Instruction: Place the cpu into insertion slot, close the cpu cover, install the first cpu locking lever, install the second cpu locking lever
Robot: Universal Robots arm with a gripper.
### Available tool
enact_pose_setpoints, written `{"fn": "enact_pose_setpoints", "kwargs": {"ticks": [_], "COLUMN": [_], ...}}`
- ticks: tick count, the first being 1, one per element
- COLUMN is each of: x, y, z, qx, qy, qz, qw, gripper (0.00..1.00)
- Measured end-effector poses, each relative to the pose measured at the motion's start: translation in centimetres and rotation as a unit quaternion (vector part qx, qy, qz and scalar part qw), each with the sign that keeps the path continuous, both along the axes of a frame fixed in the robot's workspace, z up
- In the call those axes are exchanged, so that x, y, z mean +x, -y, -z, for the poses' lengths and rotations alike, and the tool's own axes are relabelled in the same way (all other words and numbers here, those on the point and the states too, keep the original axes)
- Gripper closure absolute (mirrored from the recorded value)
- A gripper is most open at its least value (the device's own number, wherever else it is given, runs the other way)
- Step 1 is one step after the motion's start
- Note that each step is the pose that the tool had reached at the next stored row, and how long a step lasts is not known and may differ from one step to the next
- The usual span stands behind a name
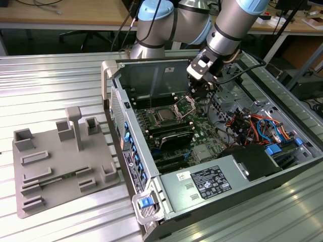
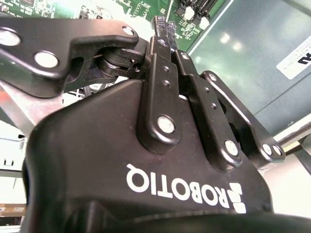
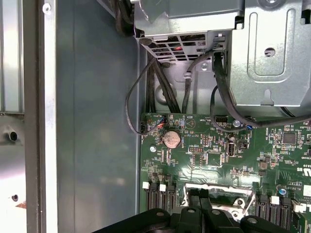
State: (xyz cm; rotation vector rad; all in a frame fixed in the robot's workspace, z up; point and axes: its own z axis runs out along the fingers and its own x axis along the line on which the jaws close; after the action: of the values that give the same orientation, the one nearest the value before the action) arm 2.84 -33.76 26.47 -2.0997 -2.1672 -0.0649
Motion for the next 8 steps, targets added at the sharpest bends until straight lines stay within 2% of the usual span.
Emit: {"fn": "enact_pose_setpoints", "kwargs": {"ticks": [8], "x": [0.44], "y": [0.0], "z": [0.29], "qx": [-0.0001], "qy": [0.0], "qz": [0.0], "qw": [1.0], "gripper": [0.89]}}
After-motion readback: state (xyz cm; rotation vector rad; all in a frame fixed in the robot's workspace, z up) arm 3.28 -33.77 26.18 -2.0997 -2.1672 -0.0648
